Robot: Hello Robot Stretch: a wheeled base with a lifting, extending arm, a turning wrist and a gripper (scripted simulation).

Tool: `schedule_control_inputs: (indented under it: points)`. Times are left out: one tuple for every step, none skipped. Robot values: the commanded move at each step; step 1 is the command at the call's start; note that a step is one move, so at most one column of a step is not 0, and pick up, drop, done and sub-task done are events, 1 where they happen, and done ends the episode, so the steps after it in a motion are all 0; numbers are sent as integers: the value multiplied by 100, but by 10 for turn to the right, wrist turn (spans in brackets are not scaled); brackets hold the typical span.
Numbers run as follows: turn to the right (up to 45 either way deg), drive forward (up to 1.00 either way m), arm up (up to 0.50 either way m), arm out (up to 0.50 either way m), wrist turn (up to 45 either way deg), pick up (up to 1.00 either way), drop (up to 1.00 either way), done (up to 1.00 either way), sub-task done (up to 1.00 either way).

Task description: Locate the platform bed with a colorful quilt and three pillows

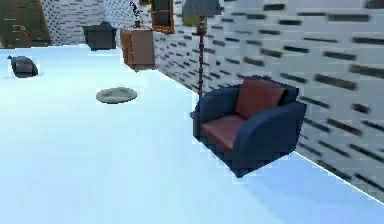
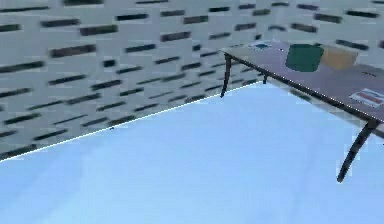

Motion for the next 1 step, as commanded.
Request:
schedule_control_inputs:
  points:
    - [-450, 0, 0, 0, 0, 0, 0, 0, 0]
